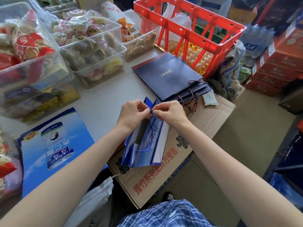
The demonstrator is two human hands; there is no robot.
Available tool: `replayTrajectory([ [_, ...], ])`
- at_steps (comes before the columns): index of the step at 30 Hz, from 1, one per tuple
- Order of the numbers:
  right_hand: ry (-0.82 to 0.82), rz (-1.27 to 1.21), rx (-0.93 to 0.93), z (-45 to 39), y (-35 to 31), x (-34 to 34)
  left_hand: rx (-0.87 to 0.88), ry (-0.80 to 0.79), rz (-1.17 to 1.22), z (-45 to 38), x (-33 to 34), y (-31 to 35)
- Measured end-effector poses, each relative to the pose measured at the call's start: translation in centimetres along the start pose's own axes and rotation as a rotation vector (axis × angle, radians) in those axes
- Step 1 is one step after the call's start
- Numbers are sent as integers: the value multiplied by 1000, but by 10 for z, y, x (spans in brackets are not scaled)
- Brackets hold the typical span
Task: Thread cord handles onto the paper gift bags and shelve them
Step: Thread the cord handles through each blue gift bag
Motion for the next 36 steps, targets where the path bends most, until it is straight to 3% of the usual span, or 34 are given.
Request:
replayTrajectory([
  [3,-21,-49,36,-2,1,-2,-55,-29,46,-3,-1,-1],
  [8,-151,-164,75,-1,4,-7,-104,-348,310,-4,-5,-6],
  [14,-202,-340,109,-2,11,-1,-41,-439,277,-6,-9,-6],
  [23,-209,-414,137,-4,13,-3,-44,-283,221,-6,-5,-1],
  [29,-176,-434,95,-5,15,-2,-174,-298,435,-3,-6,-3],
  [32,-211,-419,95,-3,14,-2,-153,-277,349,-3,-8,-5],
  [34,-178,-338,105,-3,18,0,-164,-258,336,-4,-7,-7],
  [36,-159,-102,90,-4,24,3,-193,-253,391,-4,-6,-10],
])
Point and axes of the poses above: each hand's wrist, its own z-axis away from the middle knuckle, its own x-axis out of the palm, y = z × x, the point moved 3 cm from there along -z, towards the middle knuckle, and after that the axes turned 8 degrees about -z, right-handed, at the moved point
